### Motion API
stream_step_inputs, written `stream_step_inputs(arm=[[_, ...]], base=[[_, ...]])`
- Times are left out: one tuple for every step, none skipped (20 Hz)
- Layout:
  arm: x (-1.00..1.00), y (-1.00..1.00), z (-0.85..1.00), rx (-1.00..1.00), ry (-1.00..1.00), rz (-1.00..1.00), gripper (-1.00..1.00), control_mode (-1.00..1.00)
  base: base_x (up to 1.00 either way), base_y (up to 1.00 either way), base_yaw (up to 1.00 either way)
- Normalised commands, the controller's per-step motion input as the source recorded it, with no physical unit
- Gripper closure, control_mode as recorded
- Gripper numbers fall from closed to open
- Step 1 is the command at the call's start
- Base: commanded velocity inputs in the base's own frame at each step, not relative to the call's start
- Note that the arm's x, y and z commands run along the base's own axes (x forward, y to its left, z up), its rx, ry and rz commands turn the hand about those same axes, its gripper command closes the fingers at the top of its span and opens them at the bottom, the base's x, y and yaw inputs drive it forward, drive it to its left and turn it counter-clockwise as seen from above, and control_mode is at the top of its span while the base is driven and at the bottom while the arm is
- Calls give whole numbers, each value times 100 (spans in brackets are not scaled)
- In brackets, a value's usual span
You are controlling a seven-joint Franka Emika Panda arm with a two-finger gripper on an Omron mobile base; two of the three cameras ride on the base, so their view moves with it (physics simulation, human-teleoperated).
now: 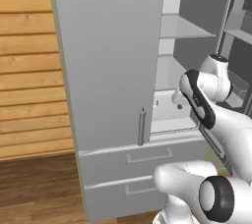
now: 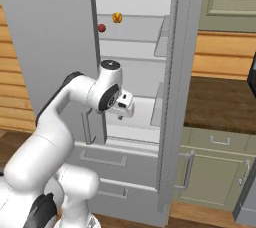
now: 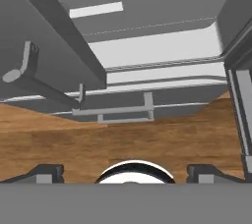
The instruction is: Take the strawberry from the fridge and place it on top of the pancake, located on the dining counter.
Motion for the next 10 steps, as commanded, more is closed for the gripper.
stream_step_inputs(arm=[[29,91,19,29,-4,-32,-100,-100],[21,100,27,15,-5,-31,-100,-100],[7,100,19,0,-1,-34,-100,-100],[0,100,6,-15,-1,-33,-100,-100],[0,94,0,-23,0,-17,-100,-100],[17,54,0,-17,2,-6,-100,-100],[34,45,0,-15,0,-4,-100,-100],[46,64,0,-14,0,-3,-100,-100],[51,71,0,-10,0,0,-100,-100],[48,64,-14,-5,-6,0,-100,-100]], base=[[0,0,0],[0,0,0],[0,0,0],[0,0,0],[0,0,0],[0,0,0],[0,0,0],[0,0,0],[0,0,0],[0,0,0]])
